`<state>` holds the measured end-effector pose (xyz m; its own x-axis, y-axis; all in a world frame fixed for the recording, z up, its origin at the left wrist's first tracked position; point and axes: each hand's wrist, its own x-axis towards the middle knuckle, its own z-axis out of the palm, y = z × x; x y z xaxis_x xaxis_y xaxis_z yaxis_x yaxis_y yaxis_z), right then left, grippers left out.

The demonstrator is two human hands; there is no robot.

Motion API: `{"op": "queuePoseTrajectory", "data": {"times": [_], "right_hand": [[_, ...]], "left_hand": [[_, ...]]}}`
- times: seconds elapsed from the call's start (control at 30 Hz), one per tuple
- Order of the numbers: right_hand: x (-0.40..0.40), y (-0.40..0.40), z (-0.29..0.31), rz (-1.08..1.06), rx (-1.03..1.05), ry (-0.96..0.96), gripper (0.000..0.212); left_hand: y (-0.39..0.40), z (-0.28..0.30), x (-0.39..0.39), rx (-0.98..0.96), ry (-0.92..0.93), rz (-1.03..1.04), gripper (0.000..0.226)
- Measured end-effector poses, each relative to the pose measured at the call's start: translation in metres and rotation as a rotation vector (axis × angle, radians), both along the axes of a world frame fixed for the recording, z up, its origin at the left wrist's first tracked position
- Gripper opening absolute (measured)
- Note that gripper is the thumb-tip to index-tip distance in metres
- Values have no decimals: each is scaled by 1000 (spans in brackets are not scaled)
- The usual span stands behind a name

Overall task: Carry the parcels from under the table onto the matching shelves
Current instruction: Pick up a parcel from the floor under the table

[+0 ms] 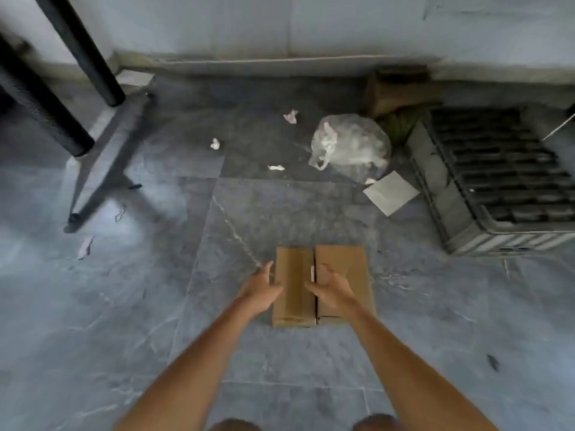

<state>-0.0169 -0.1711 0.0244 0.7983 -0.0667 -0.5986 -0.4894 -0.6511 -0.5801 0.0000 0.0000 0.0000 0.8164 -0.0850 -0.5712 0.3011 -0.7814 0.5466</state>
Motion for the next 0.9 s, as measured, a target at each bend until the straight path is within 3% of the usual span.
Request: {"op": "queuePoseTrajectory", "data": {"times": [0.3,0.4,0.47,0.63,0.83,0.9], "right_hand": [[39,9,-104,13,-36,-52,62],[38,21,-120,105,-167,30,71],[35,21,-123,88,-158,100,78],[34,11,-125,-76,-19,159,67],[31,15,-85,-106,57,52,15],[24,18,-55,-101,66,51,28]], "left_hand": [[-17,-109,49,-159,68,133,74],[-23,-123,47,-153,140,164,79],[-26,-131,42,-153,165,175,66],[-35,-130,39,-193,224,258,77],[-30,-86,32,-196,95,317,85],[-27,-53,22,-199,70,339,82]]}}
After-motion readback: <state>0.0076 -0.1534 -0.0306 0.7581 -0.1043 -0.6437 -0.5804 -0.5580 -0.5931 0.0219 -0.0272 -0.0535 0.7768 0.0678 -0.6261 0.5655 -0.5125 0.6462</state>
